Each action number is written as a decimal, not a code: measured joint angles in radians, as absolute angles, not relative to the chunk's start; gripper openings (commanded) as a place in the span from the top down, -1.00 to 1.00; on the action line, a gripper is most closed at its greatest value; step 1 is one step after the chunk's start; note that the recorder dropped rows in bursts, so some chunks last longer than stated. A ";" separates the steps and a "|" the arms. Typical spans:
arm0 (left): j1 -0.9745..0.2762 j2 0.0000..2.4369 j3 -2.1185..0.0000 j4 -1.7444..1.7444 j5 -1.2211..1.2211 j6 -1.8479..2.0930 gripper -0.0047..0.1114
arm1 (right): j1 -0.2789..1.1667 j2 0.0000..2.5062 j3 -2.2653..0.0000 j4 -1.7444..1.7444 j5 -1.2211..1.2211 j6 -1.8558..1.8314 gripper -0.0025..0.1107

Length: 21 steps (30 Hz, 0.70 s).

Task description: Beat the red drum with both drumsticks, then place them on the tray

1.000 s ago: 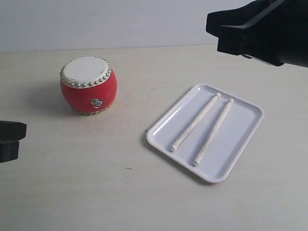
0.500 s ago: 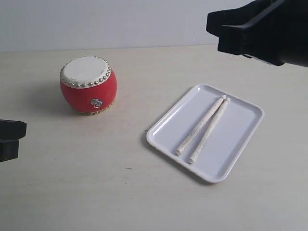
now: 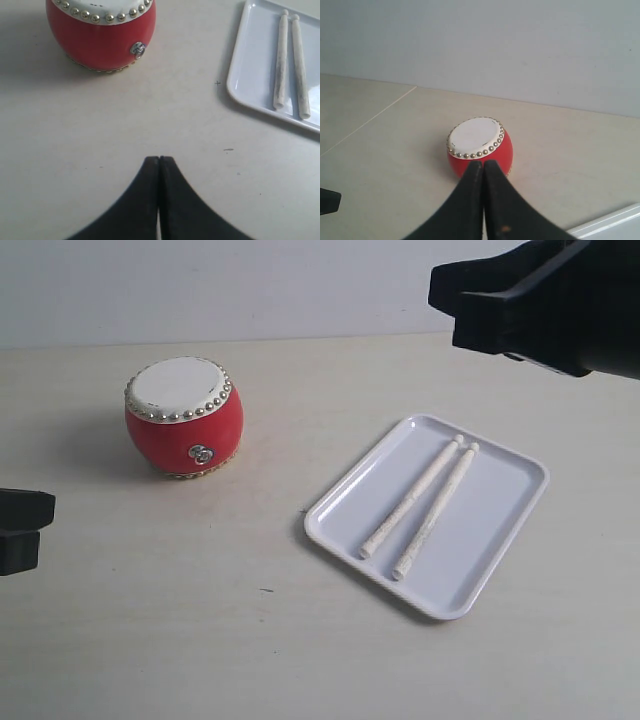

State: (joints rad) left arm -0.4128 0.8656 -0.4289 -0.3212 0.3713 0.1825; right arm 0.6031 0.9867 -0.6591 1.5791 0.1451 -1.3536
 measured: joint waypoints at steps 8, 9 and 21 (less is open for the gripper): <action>-0.413 0.866 -0.429 -0.321 0.371 0.182 0.92 | 0.603 0.987 -0.659 1.579 0.145 -1.354 0.96; -0.413 0.866 -0.429 -0.321 0.371 0.182 0.92 | 0.603 0.987 -0.659 1.575 0.143 -1.363 0.96; -0.413 0.866 -0.429 -0.321 0.370 0.182 0.92 | 0.272 0.850 -0.659 1.568 0.106 -1.340 0.96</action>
